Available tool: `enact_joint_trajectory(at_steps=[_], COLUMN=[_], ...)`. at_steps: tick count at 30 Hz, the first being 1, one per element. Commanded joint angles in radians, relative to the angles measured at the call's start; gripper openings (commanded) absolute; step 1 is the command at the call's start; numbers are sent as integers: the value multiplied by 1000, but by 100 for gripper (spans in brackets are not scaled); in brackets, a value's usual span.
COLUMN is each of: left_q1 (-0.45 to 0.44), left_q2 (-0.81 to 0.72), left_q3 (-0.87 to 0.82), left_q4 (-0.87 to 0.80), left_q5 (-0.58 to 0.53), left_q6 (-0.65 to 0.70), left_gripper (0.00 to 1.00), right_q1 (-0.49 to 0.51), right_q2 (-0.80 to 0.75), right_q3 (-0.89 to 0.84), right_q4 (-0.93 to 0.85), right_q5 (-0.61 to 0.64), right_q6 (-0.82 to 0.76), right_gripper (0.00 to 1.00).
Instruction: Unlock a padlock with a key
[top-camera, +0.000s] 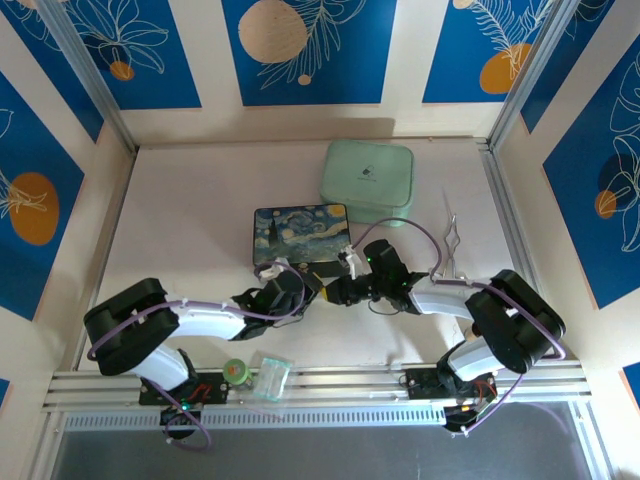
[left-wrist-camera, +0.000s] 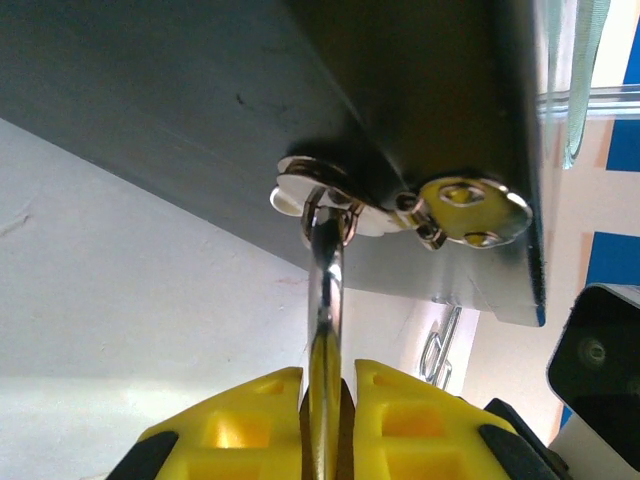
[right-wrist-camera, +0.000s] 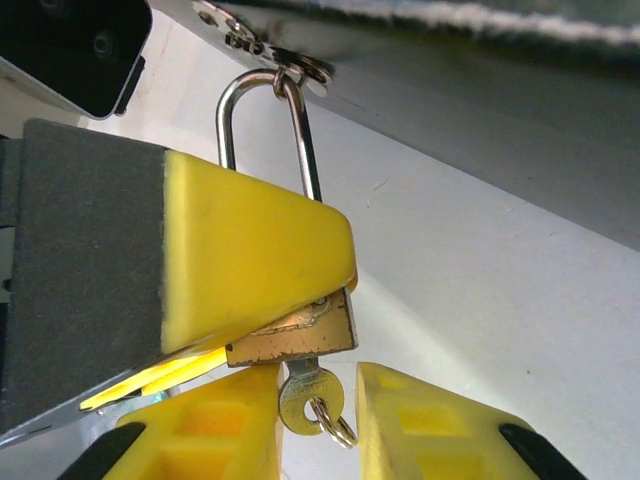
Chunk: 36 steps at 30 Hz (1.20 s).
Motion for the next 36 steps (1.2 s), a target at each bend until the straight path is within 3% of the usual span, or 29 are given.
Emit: enact_joint_trajectory(at_steps=[1, 17, 28, 36], left_q1=[-6, -6, -6, -6], left_q2=[-5, 0, 1, 0], left_q3=[-18, -29, -36, -35], left_q4=[42, 65, 76, 62], left_q5=[53, 56, 52, 44], left_q6=[6, -3, -8, -4], left_gripper=[0, 0, 0, 0], right_q1=[-41, -70, -69, -53], right_q2=[27, 45, 32, 20], right_q3=[-12, -17, -23, -35], right_q4=[-14, 14, -11, 28], right_q5=[97, 76, 103, 79], right_q6=[38, 176, 176, 159], right_gripper=[24, 28, 37, 38])
